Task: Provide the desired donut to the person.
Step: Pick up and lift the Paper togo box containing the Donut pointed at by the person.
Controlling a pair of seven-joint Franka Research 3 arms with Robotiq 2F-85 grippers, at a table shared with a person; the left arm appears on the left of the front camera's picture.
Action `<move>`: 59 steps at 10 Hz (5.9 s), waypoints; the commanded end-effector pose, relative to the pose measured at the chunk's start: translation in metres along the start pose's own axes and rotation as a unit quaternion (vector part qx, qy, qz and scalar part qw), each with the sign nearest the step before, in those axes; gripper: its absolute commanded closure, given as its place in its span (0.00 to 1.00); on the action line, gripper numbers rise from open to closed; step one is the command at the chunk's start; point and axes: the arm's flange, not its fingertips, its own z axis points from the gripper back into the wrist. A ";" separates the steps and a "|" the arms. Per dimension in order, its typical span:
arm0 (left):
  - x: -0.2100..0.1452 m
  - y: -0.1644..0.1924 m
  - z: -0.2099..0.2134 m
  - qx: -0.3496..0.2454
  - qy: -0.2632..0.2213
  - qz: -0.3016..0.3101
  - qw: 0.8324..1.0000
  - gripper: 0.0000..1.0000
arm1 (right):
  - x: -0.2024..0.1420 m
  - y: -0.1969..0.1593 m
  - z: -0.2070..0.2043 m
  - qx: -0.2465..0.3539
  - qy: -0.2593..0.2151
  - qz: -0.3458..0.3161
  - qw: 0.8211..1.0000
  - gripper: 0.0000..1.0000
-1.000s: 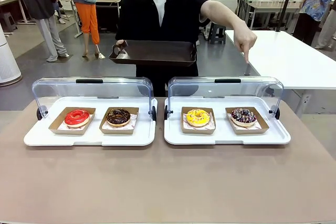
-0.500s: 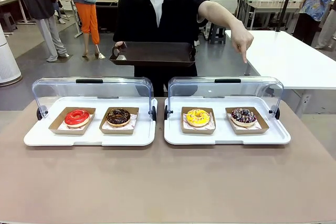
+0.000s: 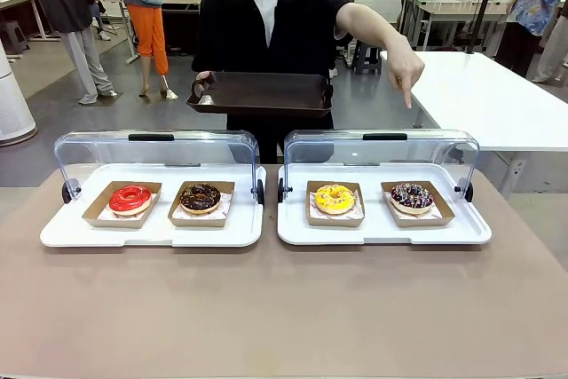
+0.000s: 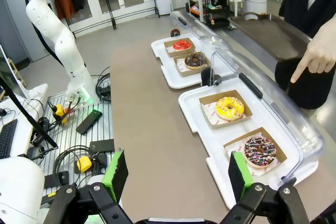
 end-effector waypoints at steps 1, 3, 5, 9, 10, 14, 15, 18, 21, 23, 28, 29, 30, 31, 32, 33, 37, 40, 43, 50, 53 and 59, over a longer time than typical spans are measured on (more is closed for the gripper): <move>0.000 0.000 0.001 -0.003 -0.008 -0.005 1.000 0.00 | 0.000 0.000 0.000 0.000 0.000 0.000 1.000 0.00; 0.000 0.000 0.001 -0.003 -0.008 -0.005 1.000 0.00 | 0.027 -0.005 -0.015 -0.012 0.114 0.003 0.993 0.00; 0.000 0.000 0.001 -0.003 -0.008 -0.005 1.000 0.00 | 0.063 -0.007 -0.062 -0.005 0.260 0.024 0.965 0.00; 0.000 0.000 0.001 -0.003 -0.008 -0.005 1.000 0.00 | 0.070 0.007 -0.177 0.001 0.451 0.092 0.888 0.00; 0.000 0.000 0.001 -0.003 -0.008 -0.005 1.000 0.00 | 0.063 0.006 -0.196 0.000 0.469 0.096 0.878 0.00; 0.000 0.000 0.001 -0.003 -0.008 -0.005 1.000 0.00 | 0.039 -0.017 -0.239 -0.005 0.444 0.090 0.891 0.00; 0.000 0.000 0.001 -0.003 -0.008 -0.005 1.000 0.00 | 0.029 -0.028 -0.242 -0.007 0.441 0.087 0.893 0.00; 0.000 0.000 0.001 -0.003 -0.008 -0.005 1.000 0.00 | 0.028 -0.027 -0.237 0.000 0.456 0.080 0.887 0.00; 0.000 0.000 0.001 -0.003 -0.008 -0.005 1.000 0.00 | 0.028 -0.027 -0.237 0.000 0.456 0.080 0.887 0.00; 0.000 0.000 0.001 -0.003 -0.008 -0.005 1.000 0.00 | 0.028 -0.027 -0.237 0.000 0.456 0.080 0.887 0.00; 0.000 0.000 0.001 -0.003 -0.008 -0.005 1.000 0.00 | 0.001 -0.053 -0.260 -0.015 0.484 0.127 0.865 0.00; 0.000 0.000 0.001 -0.003 -0.008 -0.005 1.000 0.00 | -0.007 -0.061 -0.264 -0.027 0.494 0.126 0.860 0.00; 0.000 0.000 0.001 -0.003 -0.008 -0.005 1.000 0.00 | -0.015 -0.070 -0.269 -0.018 0.490 0.124 0.863 0.00; 0.000 0.000 0.001 -0.003 -0.008 -0.005 1.000 0.00 | -0.023 -0.078 -0.274 -0.014 0.491 0.124 0.862 0.00; 0.000 0.000 0.001 -0.003 -0.008 -0.005 1.000 0.00 | -0.032 -0.089 -0.280 -0.019 0.489 0.132 0.862 0.00; 0.000 0.000 0.001 -0.003 -0.008 -0.005 1.000 0.00 | -0.042 -0.096 -0.285 -0.007 0.485 0.132 0.865 0.00; 0.000 0.000 0.001 -0.003 -0.008 -0.005 1.000 0.00 | -0.062 -0.123 -0.299 -0.001 0.501 0.116 0.857 0.00; 0.000 0.000 0.001 -0.003 -0.008 -0.005 1.000 0.00 | -0.068 -0.139 -0.307 0.006 0.499 0.104 0.860 0.00; 0.000 0.000 0.001 -0.003 -0.008 -0.005 1.000 0.00 | -0.070 -0.146 -0.310 0.001 0.496 0.104 0.862 0.00; 0.000 0.000 0.001 -0.003 -0.008 -0.005 1.000 0.00 | -0.088 -0.156 -0.315 0.015 0.497 0.097 0.862 0.00; 0.000 0.000 0.001 -0.003 -0.008 -0.005 1.000 0.00 | -0.089 -0.157 -0.316 0.017 0.497 0.103 0.861 0.59; 0.000 0.000 0.001 -0.003 -0.008 -0.005 1.000 0.00 | -0.090 -0.155 -0.317 0.018 0.497 0.104 0.861 0.97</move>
